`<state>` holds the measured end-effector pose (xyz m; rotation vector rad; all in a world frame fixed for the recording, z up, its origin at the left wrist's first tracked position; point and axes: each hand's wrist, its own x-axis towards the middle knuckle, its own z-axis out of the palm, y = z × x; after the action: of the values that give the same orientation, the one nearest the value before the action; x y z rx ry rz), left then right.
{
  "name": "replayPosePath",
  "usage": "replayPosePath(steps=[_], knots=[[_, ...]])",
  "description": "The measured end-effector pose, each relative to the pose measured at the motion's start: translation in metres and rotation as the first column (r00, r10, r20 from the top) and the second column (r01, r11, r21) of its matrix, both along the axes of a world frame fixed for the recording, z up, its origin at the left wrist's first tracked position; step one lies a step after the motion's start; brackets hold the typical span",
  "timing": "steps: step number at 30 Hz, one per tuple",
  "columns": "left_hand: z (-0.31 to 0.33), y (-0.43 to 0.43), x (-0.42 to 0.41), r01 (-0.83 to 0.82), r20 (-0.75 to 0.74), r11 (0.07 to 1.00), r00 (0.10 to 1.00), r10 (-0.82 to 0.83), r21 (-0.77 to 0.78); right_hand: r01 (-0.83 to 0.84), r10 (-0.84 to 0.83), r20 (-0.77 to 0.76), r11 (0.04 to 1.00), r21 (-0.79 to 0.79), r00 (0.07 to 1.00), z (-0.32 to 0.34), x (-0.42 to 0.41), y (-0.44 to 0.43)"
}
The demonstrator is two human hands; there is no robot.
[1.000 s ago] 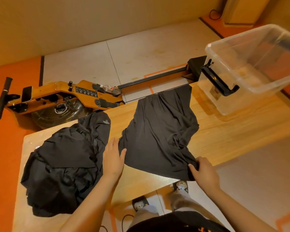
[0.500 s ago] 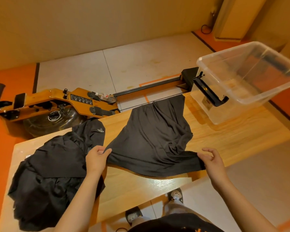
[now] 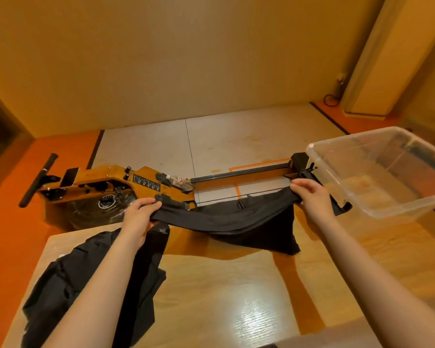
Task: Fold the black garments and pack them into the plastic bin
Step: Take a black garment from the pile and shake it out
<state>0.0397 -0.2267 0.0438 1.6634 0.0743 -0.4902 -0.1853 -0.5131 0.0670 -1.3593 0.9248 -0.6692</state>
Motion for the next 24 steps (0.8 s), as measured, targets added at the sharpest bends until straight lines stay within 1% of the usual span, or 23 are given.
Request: replayPosePath(steps=[3, 7, 11, 13, 16, 18, 21, 24], knots=[[0.034, -0.023, 0.018, -0.004, 0.178, 0.998, 0.984, -0.008, 0.070, 0.016, -0.012, 0.052, 0.998, -0.069, 0.999, 0.031, 0.032, -0.028], [0.088, -0.049, 0.046, -0.022, 0.374, 0.992, 0.927, -0.025, 0.121, 0.029, -0.017, 0.099, 0.992, -0.119, 0.995, 0.076, 0.069, -0.064], [0.163, -0.073, 0.073, -0.090, 0.513, 0.992, 0.858, 0.031, 0.091, 0.038, 0.000, 0.206, 0.983, -0.178, 0.978, 0.144, 0.104, -0.095], [0.202, -0.081, 0.082, -0.157, 0.574, 0.987, 0.812, 0.109, 0.034, 0.047, 0.011, 0.261, 0.976, -0.212, 0.965, 0.181, 0.116, -0.105], [0.256, -0.086, 0.084, -0.263, 0.609, 0.958, 0.742, 0.279, -0.119, 0.049, 0.041, 0.348, 0.968, -0.245, 0.937, 0.230, 0.127, -0.119], [0.282, -0.084, 0.077, -0.295, 0.612, 0.939, 0.714, 0.341, -0.179, 0.046, 0.063, 0.393, 0.964, -0.262, 0.917, 0.254, 0.128, -0.126], [0.297, -0.076, 0.061, -0.326, 0.640, 0.930, 0.681, 0.357, -0.172, 0.026, 0.104, 0.420, 0.956, -0.291, 0.902, 0.267, 0.124, -0.130], [0.286, -0.066, 0.040, -0.353, 0.647, 0.924, 0.672, 0.360, -0.147, -0.002, 0.126, 0.414, 0.958, -0.287, 0.901, 0.254, 0.114, -0.131]])
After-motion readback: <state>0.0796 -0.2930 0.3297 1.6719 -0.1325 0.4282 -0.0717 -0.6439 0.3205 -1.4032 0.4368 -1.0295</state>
